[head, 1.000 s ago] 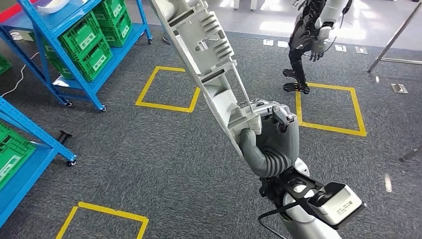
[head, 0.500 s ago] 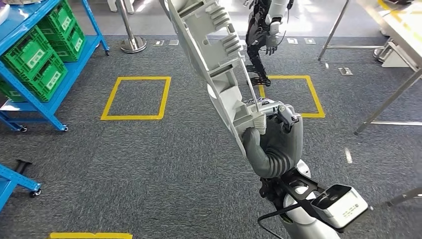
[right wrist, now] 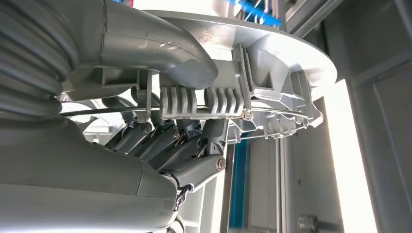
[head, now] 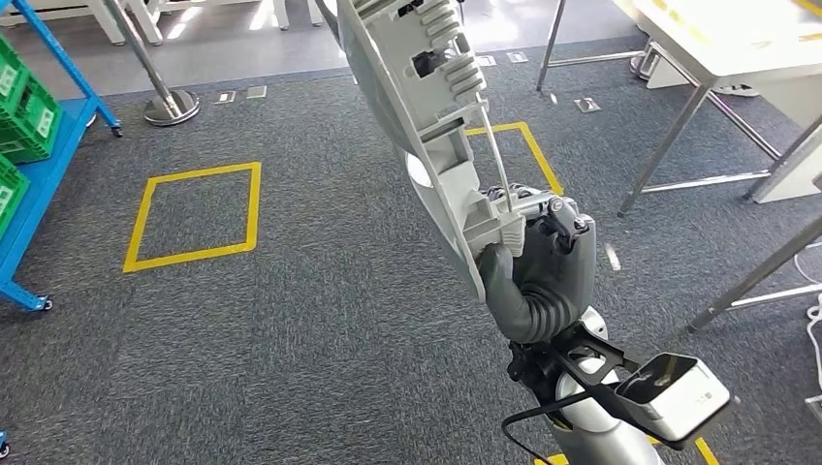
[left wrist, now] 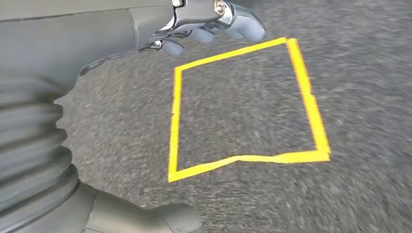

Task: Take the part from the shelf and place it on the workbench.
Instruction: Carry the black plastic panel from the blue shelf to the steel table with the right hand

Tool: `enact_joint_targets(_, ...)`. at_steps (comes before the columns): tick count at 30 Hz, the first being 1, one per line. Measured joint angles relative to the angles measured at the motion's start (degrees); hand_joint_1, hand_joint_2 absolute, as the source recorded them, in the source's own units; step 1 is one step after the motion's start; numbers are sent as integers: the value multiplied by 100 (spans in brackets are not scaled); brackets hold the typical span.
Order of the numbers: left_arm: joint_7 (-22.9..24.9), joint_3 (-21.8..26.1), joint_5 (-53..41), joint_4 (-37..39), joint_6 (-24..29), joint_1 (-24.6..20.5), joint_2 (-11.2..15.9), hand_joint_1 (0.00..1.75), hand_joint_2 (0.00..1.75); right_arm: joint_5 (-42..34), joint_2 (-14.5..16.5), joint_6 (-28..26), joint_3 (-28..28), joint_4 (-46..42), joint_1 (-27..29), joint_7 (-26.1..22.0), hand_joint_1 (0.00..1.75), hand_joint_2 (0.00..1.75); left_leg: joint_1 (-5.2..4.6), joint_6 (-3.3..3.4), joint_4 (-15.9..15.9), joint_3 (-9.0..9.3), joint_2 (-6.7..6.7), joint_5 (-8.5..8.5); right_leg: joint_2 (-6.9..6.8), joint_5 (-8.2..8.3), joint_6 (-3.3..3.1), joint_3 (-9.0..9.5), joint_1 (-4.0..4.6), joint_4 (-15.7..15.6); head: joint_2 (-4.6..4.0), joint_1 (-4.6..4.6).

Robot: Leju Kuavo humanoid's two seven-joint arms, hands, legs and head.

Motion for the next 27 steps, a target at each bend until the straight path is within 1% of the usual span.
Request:
enact_joint_targets(1,7,-6,-26,1,-1,-2,-5,0,175,15,15,-2,1,0,-4,-1,166,175,18,-26,225,-93,-177,-152,66,14,-31,-3,-15,-12,0,-3)
enact_joint_targets(2,21,-10,-41,4,-1,2,-12,0,175,25,31,2,1,1,-7,0,166,175,31,-42,568,-247,-363,-349,131,20,-49,-7,-14,-15,0,-5)
enact_joint_targets(3,39,-10,-53,8,-1,14,-21,0,175,34,44,10,2,2,-8,1,166,175,36,-48,969,-436,-457,-538,203,22,-62,-15,-10,-14,1,1)
enact_joint_targets(4,59,-10,-62,13,-1,30,-29,0,175,40,55,23,2,4,-8,1,166,175,37,-49,1312,-609,-495,-655,284,24,-68,-22,-4,-13,1,4)
enact_joint_targets(5,78,-10,-68,19,-1,45,-37,0,175,40,61,38,2,8,-7,1,166,175,38,-44,1492,-714,-508,-662,373,26,-71,-26,0,-9,1,8)
enact_joint_targets(6,91,-10,-73,22,-1,57,-41,0,175,36,66,51,2,11,-7,1,166,175,38,-31,1452,-721,-520,-547,462,27,-70,-27,1,-5,1,10)
enact_joint_targets(7,101,-10,-74,24,1,63,-44,0,175,26,69,59,2,14,-7,2,166,175,40,-12,1177,-622,-560,-324,551,29,-66,-21,0,0,0,10)
enact_joint_targets(8,106,-10,-75,25,2,66,-44,0,175,17,75,63,2,15,-7,2,166,175,45,12,776,-471,-665,-77,633,30,-57,-16,-5,3,0,10)
enact_joint_targets(9,110,-10,-75,25,4,70,-43,0,175,11,81,66,2,16,-10,1,166,175,51,33,411,-330,-812,107,708,34,-36,-17,-4,8,0,9)
enact_joint_targets(10,112,-10,-76,25,7,74,-43,0,175,6,88,66,2,18,-15,0,166,175,53,48,129,-221,-941,215,784,46,-4,-31,-12,10,1,7)
enact_joint_targets(11,115,-11,-76,26,10,79,-42,0,175,4,95,67,3,21,-20,-1,166,175,49,58,-5,-171,-1026,238,852,64,35,-53,-22,6,0,5)
enact_joint_targets(12,117,-12,-76,27,11,82,-42,0,175,8,98,68,3,23,-22,-2,166,175,39,68,-30,-153,-1031,223,923,89,81,-76,-32,-5,0,4)
enact_joint_targets(13,119,-12,-74,27,14,82,-44,0,175,16,99,69,4,26,-21,-2,166,175,32,91,-55,-140,-968,232,999,119,128,-96,-44,-26,0,6)
enact_joint_targets(14,118,-12,-73,27,14,79,-48,0,175,29,100,72,4,26,-13,-1,166,175,36,127,-78,-130,-888,256,1006,125,158,-115,-48,-28,1,7)
enact_joint_targets(15,114,-11,-71,25,14,75,-51,0,175,45,100,75,5,27,-13,0,166,175,42,172,-113,-118,-810,284,910,78,179,-158,-34,35,1,17)
enact_joint_targets(16,107,-10,-70,21,14,73,-52,0,175,61,100,79,7,27,-22,1,166,175,47,214,-150,-113,-722,311,745,-38,192,-251,-13,215,1,34)
enact_joint_targets(17,99,-10,-70,19,14,76,-51,0,175,75,101,82,10,28,-34,2,166,175,44,242,-170,-114,-634,327,538,-217,193,-396,4,522,1,55)
enact_joint_targets(18,92,-10,-70,16,13,83,-48,0,175,90,103,83,14,30,-51,2,166,175,30,260,-175,-122,-550,331,371,-413,202,-573,23,910,1,75)
enact_joint_targets(19,87,-10,-71,15,9,90,-46,0,175,107,106,81,17,33,-61,0,166,175,18,269,-168,-132,-456,330,290,-569,211,-736,27,1285,1,87)
enact_joint_targets(20,85,-10,-73,15,4,95,-46,0,175,128,109,77,20,39,-64,-1,166,175,9,274,-160,-138,-365,324,257,-638,215,-828,27,1523,1,92)
enact_joint_targets(21,83,-10,-79,15,-4,94,-46,0,175,150,112,72,21,46,-64,-2,166,175,5,277,-151,-140,-277,316,239,-607,214,-813,28,1553,1,92)
enact_joint_targets(22,83,-10,-88,15,-15,87,-46,0,175,171,114,66,21,54,-65,-2,166,175,3,275,-139,-139,-194,304,206,-478,209,-666,30,1331,1,93)
enact_joint_targets(23,83,-10,-97,15,-25,77,-46,0,175,188,117,61,21,58,-66,-2,166,175,2,267,-124,-135,-120,289,122,-301,199,-422,35,928,1,94)
enact_joint_targets(24,83,-10,-105,14,-35,66,-45,0,175,197,119,57,21,61,-66,-2,166,175,-6,253,-110,-133,-60,273,-8,-176,174,-183,53,523,1,96)
enact_joint_targets(25,82,-11,-110,13,-42,57,-43,0,175,202,124,54,21,63,-70,-1,166,175,-16,230,-94,-130,-5,256,-122,-81,145,1,74,194,1,94)
enact_joint_targets(26,82,-12,-114,12,-45,50,-40,0,175,203,128,50,21,66,-72,-1,166,175,-25,202,-85,-124,42,246,-196,-46,112,89,98,21,1,90)
enact_joint_targets(27,82,-12,-117,12,-47,45,-39,0,175,199,132,46,21,69,-73,-1,166,175,-34,174,-87,-116,88,241,-204,-53,80,92,120,-16,2,86)
